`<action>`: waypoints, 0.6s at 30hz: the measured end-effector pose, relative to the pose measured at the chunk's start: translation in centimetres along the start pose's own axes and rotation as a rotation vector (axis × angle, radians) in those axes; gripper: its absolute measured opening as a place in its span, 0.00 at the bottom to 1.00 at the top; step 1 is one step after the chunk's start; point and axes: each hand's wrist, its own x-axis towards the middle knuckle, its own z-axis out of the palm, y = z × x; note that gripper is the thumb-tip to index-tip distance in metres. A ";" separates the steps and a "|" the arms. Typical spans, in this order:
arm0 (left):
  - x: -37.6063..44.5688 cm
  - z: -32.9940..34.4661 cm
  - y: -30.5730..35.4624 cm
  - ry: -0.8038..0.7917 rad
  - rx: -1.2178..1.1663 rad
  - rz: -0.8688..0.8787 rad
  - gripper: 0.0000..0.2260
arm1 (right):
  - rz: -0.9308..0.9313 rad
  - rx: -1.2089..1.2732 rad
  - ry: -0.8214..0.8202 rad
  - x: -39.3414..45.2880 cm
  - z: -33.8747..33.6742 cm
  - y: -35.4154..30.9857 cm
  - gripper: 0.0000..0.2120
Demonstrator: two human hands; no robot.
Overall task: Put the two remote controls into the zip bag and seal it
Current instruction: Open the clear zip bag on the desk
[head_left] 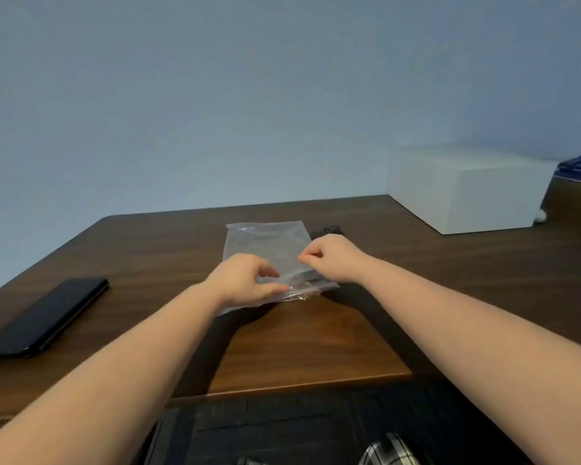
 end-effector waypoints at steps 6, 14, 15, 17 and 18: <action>-1.2 2.0 1.0 0.035 0.058 0.079 0.13 | 0.025 0.051 0.064 -2.1 1.0 -0.7 0.12; -0.8 3.4 0.3 0.207 -0.006 -0.006 0.08 | 0.183 0.350 0.063 -3.9 2.0 -1.0 0.15; -0.6 3.5 0.2 0.224 -0.037 -0.025 0.08 | 0.220 0.382 0.025 -3.9 2.2 -1.0 0.14; -0.1 3.6 0.0 0.253 -0.109 -0.057 0.08 | 0.304 0.472 -0.009 -3.6 2.5 -0.8 0.13; 0.0 3.5 0.0 0.267 -0.140 -0.072 0.07 | 0.346 0.520 -0.006 -3.3 2.6 -0.8 0.13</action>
